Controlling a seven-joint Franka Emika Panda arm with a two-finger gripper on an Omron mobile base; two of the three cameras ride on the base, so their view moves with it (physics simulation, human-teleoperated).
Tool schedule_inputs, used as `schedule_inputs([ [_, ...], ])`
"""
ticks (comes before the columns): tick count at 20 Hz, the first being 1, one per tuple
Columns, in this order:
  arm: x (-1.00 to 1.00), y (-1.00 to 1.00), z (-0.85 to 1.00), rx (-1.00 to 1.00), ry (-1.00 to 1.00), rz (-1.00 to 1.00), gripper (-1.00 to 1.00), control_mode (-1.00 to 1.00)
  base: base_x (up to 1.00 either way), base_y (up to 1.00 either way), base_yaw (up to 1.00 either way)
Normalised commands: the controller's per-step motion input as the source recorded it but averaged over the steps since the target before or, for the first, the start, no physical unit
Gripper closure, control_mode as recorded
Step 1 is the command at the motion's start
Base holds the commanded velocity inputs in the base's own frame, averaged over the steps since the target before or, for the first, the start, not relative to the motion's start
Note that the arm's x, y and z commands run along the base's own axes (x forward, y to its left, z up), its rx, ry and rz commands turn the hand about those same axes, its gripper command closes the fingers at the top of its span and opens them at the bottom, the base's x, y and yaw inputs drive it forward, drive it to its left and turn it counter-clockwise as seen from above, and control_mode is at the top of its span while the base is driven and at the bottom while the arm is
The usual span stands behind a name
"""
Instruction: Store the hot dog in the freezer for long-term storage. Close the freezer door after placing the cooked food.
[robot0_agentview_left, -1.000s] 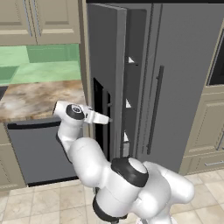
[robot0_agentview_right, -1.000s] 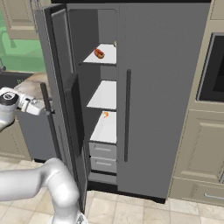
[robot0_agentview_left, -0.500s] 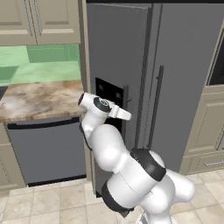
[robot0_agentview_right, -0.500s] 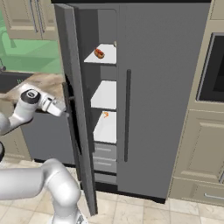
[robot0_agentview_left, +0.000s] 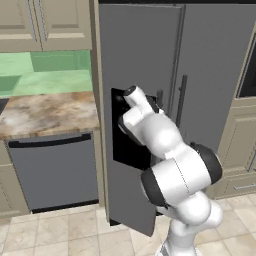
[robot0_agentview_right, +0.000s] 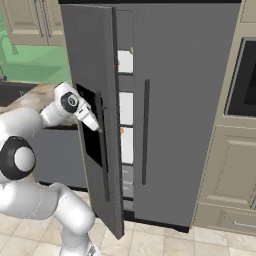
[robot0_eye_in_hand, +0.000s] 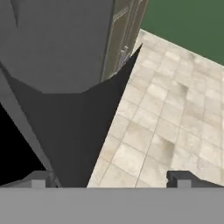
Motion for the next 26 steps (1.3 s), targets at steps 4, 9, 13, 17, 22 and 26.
schedule_inputs([
  [4,0.33,-0.62,0.32,0.3,-0.02,0.13,-1.0,-1.0,0.0,0.0,0.0],
  [9,0.19,-0.42,0.27,0.17,-0.12,0.19,-1.0,-1.0,0.0,0.0,0.0],
  [13,0.24,-0.36,0.01,0.02,-0.08,0.2,-1.0,-1.0,0.0,0.0,0.0],
  [17,0.43,-0.22,0.0,0.0,-0.13,0.22,-1.0,-1.0,0.0,0.0,0.0],
  [22,0.41,-0.16,0.0,0.0,-0.14,0.25,-1.0,-1.0,0.0,0.0,0.0],
  [26,0.28,0.0,0.0,0.0,-0.16,0.23,-1.0,-1.0,0.0,0.0,0.0],
])
